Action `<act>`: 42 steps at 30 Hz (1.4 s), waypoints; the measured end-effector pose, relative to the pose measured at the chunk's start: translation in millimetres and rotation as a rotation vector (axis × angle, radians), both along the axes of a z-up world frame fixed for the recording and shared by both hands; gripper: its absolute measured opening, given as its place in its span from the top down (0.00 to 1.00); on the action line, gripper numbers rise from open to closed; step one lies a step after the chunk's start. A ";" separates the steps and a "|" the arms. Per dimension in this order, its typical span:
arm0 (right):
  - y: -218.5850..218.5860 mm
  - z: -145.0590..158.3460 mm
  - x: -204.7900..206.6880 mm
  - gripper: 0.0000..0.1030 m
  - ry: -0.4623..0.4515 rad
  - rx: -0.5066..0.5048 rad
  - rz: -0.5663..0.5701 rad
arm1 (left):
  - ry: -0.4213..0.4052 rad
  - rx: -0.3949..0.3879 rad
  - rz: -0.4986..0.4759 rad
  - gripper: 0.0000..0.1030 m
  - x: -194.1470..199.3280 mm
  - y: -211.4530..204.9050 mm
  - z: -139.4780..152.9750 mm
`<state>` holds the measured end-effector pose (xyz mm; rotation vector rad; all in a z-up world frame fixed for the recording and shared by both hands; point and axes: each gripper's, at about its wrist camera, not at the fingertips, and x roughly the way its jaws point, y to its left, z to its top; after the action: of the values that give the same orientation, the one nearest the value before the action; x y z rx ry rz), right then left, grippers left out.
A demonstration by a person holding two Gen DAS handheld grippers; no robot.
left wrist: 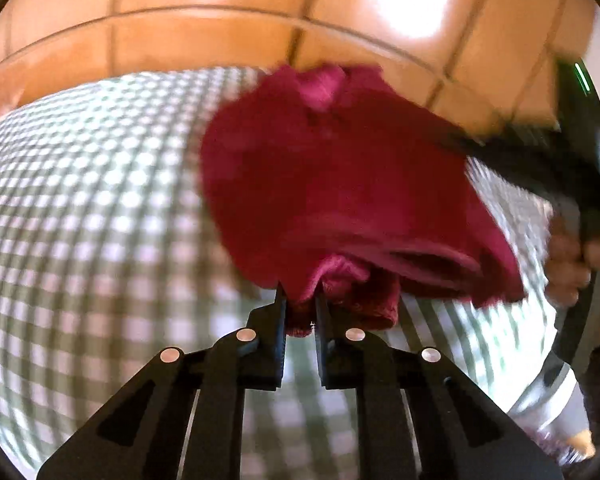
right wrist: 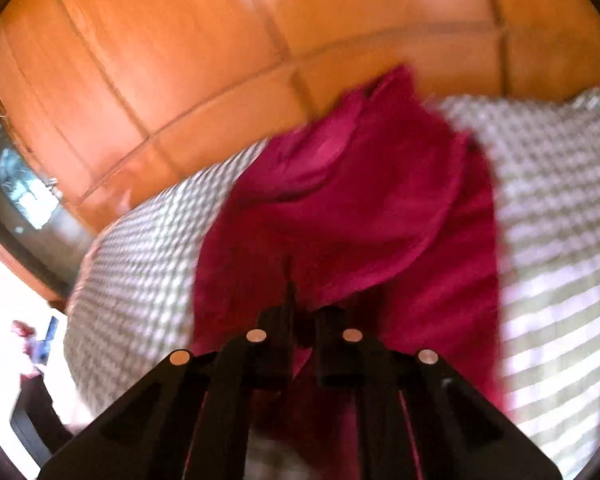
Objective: Fold small clothes
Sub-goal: 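Grasp the red shirt with the left tool while the right tool grasps it too, then lift and shake the red shirt out, then lay it flat on the bed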
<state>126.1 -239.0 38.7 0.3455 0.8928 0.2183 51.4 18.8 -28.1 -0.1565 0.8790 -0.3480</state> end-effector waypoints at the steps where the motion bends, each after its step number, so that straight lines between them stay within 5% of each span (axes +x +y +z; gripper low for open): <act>1: -21.1 8.2 -1.1 0.94 -0.025 -0.050 -0.042 | -0.007 -0.022 0.039 0.89 7.3 14.3 7.8; 13: -199.1 12.5 63.9 0.93 0.019 -0.460 -0.467 | -0.076 -0.042 0.484 0.90 123.6 155.6 59.9; 14: -209.6 12.7 68.1 0.92 0.025 -0.472 -0.492 | -0.073 -0.036 0.532 0.90 130.7 166.9 63.6; 15: -217.8 12.9 70.7 0.79 0.028 -0.468 -0.505 | -0.070 -0.022 0.577 0.90 138.4 176.9 66.2; 16: -226.1 13.6 71.5 0.67 0.034 -0.445 -0.505 | -0.056 0.000 0.631 0.85 146.5 187.3 68.5; 17: -231.9 13.7 70.2 0.37 0.046 -0.424 -0.508 | -0.045 0.005 0.677 0.69 146.9 197.3 71.0; 18: -235.4 15.4 65.0 0.26 0.047 -0.423 -0.529 | -0.035 -0.007 0.720 0.56 147.3 207.2 73.2; 19: -234.1 18.6 54.9 0.26 0.017 -0.418 -0.543 | -0.040 -0.019 0.742 0.33 143.2 211.7 75.0; 22: -220.9 16.6 28.7 0.27 0.021 -0.348 -0.450 | -0.105 -0.080 0.774 0.27 122.6 218.2 79.6; 27: -181.1 -15.1 -19.5 0.33 0.118 0.033 -0.204 | -0.077 -0.176 0.530 0.27 96.9 172.2 63.3; 31: -142.4 -50.3 -34.0 0.45 0.225 0.231 -0.071 | 0.069 -0.303 0.209 0.35 83.0 102.3 22.5; 36: -107.6 -68.9 -25.5 0.67 0.251 0.285 -0.052 | 0.241 -0.426 -0.152 0.43 73.1 -1.1 -18.4; 40: -92.6 -63.0 -18.7 0.78 0.243 0.234 -0.046 | 0.283 -0.449 -0.224 0.43 76.5 -45.5 -30.5; 42: -86.4 -56.8 -17.7 0.84 0.237 0.173 -0.033 | 0.299 -0.437 -0.249 0.59 76.2 -60.3 -33.6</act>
<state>108.4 -325.4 -18.1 0.5550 1.1042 0.2275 127.5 -41.5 -61.7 -0.5163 1.1120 -0.7629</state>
